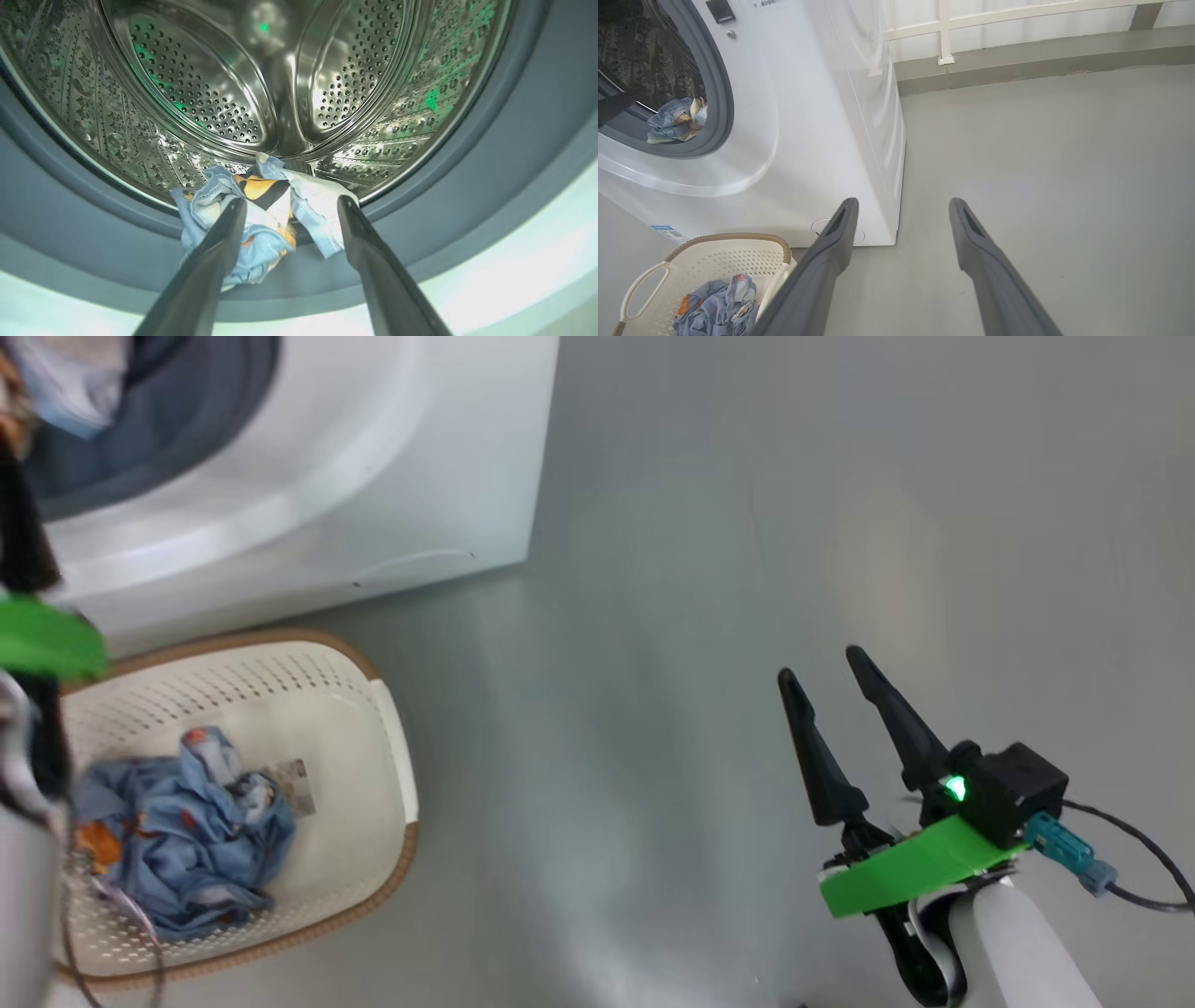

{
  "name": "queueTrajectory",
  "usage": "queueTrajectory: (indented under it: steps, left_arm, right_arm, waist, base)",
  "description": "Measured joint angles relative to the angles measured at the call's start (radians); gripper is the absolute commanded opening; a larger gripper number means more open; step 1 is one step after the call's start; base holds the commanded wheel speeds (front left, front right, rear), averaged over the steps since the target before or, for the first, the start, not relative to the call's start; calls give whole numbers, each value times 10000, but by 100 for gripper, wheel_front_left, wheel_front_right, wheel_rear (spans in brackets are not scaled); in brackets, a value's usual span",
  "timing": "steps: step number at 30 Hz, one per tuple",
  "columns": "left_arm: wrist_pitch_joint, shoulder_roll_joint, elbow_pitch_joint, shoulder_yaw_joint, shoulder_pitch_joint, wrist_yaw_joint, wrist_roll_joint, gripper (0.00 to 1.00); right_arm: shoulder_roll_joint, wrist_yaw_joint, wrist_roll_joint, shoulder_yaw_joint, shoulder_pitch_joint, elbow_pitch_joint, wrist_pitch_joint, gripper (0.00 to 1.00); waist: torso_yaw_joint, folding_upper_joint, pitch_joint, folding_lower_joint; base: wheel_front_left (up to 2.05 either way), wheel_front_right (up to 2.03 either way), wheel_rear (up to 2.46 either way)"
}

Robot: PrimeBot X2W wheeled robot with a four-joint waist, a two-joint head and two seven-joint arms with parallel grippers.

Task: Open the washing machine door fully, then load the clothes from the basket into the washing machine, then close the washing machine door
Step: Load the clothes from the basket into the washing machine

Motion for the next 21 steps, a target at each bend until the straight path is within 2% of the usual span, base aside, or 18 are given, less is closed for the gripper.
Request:
queueTrajectory:
  steps: [5, 12, 21]
  left_arm:
    - [0, -274, -2464, 109, 2475, 817, 79, 100]
    - [169, -556, -4589, -13, 5430, 1653, 88, 100]
    - [704, -732, -6130, -548, 7740, 2236, 88, 100]
  right_arm:
    - [-2, 0, -174, -284, 360, -15, 33, 100]
    - [0, 0, -639, -454, 799, -59, 385, 100]
    - [0, 0, -872, -570, 1424, -309, 913, 100]
  waist:
    - [261, 0, -550, 0]
    - [575, 0, -1409, -1]
    - [1006, 0, -2605, -1]
  base:
    - [0, 0, 0]
    - [0, 0, 0]
    - [0, 0, 0]
